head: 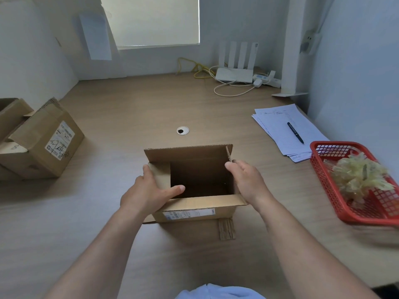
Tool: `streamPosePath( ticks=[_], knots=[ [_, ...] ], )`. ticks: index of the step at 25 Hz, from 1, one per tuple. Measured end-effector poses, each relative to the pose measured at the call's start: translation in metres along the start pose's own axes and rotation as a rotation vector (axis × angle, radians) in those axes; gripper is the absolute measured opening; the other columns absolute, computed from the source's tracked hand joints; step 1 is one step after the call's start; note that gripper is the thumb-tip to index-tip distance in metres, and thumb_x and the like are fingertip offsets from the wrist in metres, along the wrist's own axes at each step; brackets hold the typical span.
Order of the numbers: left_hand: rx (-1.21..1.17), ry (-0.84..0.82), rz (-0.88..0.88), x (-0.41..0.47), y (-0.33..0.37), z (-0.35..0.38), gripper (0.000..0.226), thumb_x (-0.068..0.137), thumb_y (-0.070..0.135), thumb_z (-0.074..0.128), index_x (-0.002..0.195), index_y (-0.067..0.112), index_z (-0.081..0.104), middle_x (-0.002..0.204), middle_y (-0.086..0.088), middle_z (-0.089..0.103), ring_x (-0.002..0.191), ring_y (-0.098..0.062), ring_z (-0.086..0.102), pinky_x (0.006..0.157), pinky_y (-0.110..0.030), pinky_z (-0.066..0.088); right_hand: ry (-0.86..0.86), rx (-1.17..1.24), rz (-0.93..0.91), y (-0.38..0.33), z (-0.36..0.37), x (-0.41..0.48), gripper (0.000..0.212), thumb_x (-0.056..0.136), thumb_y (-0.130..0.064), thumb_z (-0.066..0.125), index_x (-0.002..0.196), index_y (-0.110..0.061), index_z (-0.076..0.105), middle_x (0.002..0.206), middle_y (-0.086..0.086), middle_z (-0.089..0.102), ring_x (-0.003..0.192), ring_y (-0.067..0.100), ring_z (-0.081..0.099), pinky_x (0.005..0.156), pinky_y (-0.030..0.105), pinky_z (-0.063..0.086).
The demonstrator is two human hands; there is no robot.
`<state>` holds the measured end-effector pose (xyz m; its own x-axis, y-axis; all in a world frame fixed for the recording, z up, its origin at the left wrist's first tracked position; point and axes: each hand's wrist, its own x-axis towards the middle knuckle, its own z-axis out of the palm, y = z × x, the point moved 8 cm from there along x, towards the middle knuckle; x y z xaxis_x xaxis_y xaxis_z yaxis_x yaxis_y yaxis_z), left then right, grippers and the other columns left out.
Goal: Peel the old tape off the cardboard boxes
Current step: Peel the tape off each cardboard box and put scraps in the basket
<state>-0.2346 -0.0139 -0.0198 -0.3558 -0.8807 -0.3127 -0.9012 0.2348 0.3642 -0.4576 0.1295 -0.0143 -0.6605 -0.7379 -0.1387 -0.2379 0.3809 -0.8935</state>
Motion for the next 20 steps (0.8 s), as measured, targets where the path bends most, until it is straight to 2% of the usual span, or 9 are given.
streamPosePath(
  ticks=[3, 4, 6, 9, 12, 14, 15, 18, 20],
  knots=[
    [0.149, 0.014, -0.029, 0.0, 0.005, 0.004, 0.11, 0.068, 0.075, 0.063, 0.144, 0.012, 0.016, 0.127, -0.008, 0.053, 0.114, -0.028, 0.055, 0.072, -0.034, 0.045, -0.015, 0.116, -0.06, -0.002, -0.009, -0.004, 0.034, 0.097, -0.031, 0.043, 0.069, -0.013, 0.051, 0.064, -0.009, 0.047, 0.068, 0.008, 0.045, 0.068, 0.028, 0.039],
    [0.166, 0.035, -0.034, -0.001, 0.005, 0.004, 0.103, 0.071, 0.071, 0.064, 0.142, 0.011, 0.019, 0.123, -0.008, 0.056, 0.111, -0.029, 0.056, 0.069, -0.034, 0.043, -0.024, 0.12, -0.078, -0.003, -0.009, -0.004, 0.034, 0.097, -0.03, 0.042, 0.068, -0.014, 0.048, 0.063, -0.013, 0.045, 0.065, 0.004, 0.042, 0.066, 0.024, 0.037],
    [0.125, 0.085, -0.033, -0.002, 0.002, 0.0, 0.077, 0.078, 0.06, 0.062, 0.13, 0.011, 0.033, 0.109, -0.006, 0.059, 0.099, -0.029, 0.057, 0.064, -0.033, 0.04, -0.033, 0.129, -0.09, -0.002, -0.009, -0.002, 0.034, 0.098, -0.03, 0.041, 0.069, -0.012, 0.047, 0.067, -0.01, 0.043, 0.065, 0.004, 0.04, 0.066, 0.027, 0.035],
    [-0.088, 0.083, -0.001, -0.003, -0.007, -0.005, 0.041, 0.082, 0.049, 0.058, 0.105, 0.016, 0.047, 0.093, 0.0, 0.06, 0.084, -0.021, 0.055, 0.06, -0.033, 0.04, -0.035, 0.161, -0.077, 0.001, -0.009, 0.001, 0.037, 0.097, -0.031, 0.042, 0.07, -0.008, 0.053, 0.069, -0.008, 0.047, 0.068, 0.007, 0.043, 0.068, 0.03, 0.036],
    [-0.609, 0.0, -0.012, -0.006, -0.024, -0.008, 0.023, 0.092, 0.035, 0.053, 0.104, 0.017, 0.06, 0.098, -0.005, 0.063, 0.094, -0.024, 0.058, 0.077, -0.04, 0.052, -0.042, 0.258, -0.031, 0.009, -0.011, 0.002, 0.037, 0.097, -0.031, 0.044, 0.061, -0.024, 0.054, 0.064, -0.014, 0.051, 0.068, 0.008, 0.046, 0.068, 0.028, 0.038],
    [-0.899, -0.068, -0.07, -0.007, -0.035, -0.006, 0.027, 0.096, 0.027, 0.046, 0.1, 0.005, 0.061, 0.1, -0.019, 0.064, 0.101, -0.034, 0.059, 0.086, -0.051, 0.054, -0.068, 0.323, -0.002, 0.012, -0.011, 0.005, 0.034, 0.096, -0.032, 0.046, 0.066, -0.024, 0.058, 0.065, -0.008, 0.054, 0.069, 0.013, 0.05, 0.068, 0.03, 0.041],
    [-0.938, -0.09, -0.079, -0.007, -0.038, -0.005, 0.028, 0.096, 0.026, 0.044, 0.101, 0.004, 0.061, 0.104, -0.024, 0.064, 0.105, -0.035, 0.058, 0.087, -0.052, 0.054, -0.088, 0.327, 0.006, 0.012, -0.01, 0.007, 0.03, 0.095, -0.033, 0.047, 0.071, -0.022, 0.06, 0.068, -0.006, 0.056, 0.07, 0.014, 0.052, 0.068, 0.029, 0.043],
    [-0.928, -0.099, -0.038, -0.006, -0.039, -0.004, 0.027, 0.098, 0.033, 0.045, 0.099, 0.013, 0.062, 0.105, -0.018, 0.063, 0.106, -0.029, 0.057, 0.09, -0.051, 0.053, -0.118, 0.293, 0.005, 0.01, -0.007, 0.012, 0.024, 0.094, -0.038, 0.05, 0.094, -0.023, 0.068, 0.08, -0.014, 0.065, 0.082, 0.009, 0.059, 0.07, 0.026, 0.046],
    [-0.954, -0.116, -0.005, -0.003, -0.036, -0.004, 0.038, 0.096, 0.05, 0.044, 0.111, 0.021, 0.063, 0.112, -0.011, 0.065, 0.11, -0.025, 0.058, 0.087, -0.045, 0.053, -0.114, 0.285, -0.001, 0.008, -0.009, 0.015, 0.032, 0.093, -0.048, 0.049, 0.1, -0.025, 0.07, 0.09, -0.01, 0.068, 0.09, 0.01, 0.061, 0.073, 0.027, 0.048]
  ],
)
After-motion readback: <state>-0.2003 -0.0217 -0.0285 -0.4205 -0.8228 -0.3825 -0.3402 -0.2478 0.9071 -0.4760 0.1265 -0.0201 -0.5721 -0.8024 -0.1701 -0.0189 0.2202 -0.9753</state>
